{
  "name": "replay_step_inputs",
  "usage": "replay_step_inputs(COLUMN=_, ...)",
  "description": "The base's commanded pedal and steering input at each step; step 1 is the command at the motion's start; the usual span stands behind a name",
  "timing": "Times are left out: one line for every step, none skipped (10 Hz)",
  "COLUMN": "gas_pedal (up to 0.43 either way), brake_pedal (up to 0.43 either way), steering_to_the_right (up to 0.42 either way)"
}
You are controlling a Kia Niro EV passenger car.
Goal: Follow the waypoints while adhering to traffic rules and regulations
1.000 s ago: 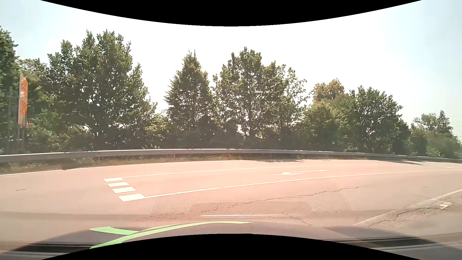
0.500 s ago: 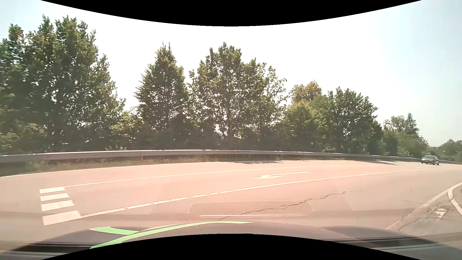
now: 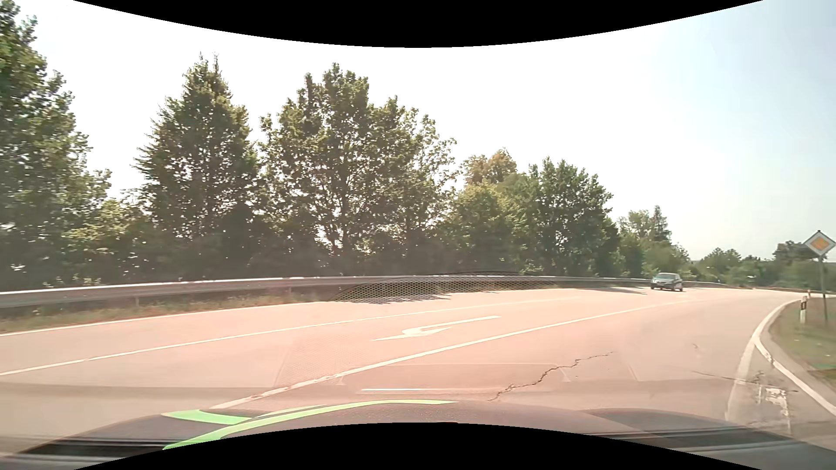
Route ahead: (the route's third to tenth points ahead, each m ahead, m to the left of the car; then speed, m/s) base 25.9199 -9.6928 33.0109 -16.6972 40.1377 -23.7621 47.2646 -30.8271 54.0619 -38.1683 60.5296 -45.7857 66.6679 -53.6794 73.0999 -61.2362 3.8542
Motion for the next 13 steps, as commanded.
replay_step_inputs(gas_pedal=0.260, brake_pedal=0.000, steering_to_the_right=0.400)
replay_step_inputs(gas_pedal=0.260, brake_pedal=0.000, steering_to_the_right=0.391)
replay_step_inputs(gas_pedal=0.260, brake_pedal=0.000, steering_to_the_right=0.386)
replay_step_inputs(gas_pedal=0.260, brake_pedal=0.000, steering_to_the_right=0.385)
replay_step_inputs(gas_pedal=0.260, brake_pedal=0.000, steering_to_the_right=0.385)
replay_step_inputs(gas_pedal=0.260, brake_pedal=0.000, steering_to_the_right=0.380)
replay_step_inputs(gas_pedal=0.260, brake_pedal=0.000, steering_to_the_right=0.366)
replay_step_inputs(gas_pedal=0.260, brake_pedal=0.000, steering_to_the_right=0.351)
replay_step_inputs(gas_pedal=0.260, brake_pedal=0.000, steering_to_the_right=0.331)
replay_step_inputs(gas_pedal=0.260, brake_pedal=0.000, steering_to_the_right=0.298)
replay_step_inputs(gas_pedal=0.268, brake_pedal=0.000, steering_to_the_right=0.265)
replay_step_inputs(gas_pedal=0.268, brake_pedal=0.000, steering_to_the_right=0.240)
replay_step_inputs(gas_pedal=0.268, brake_pedal=0.000, steering_to_the_right=0.224)
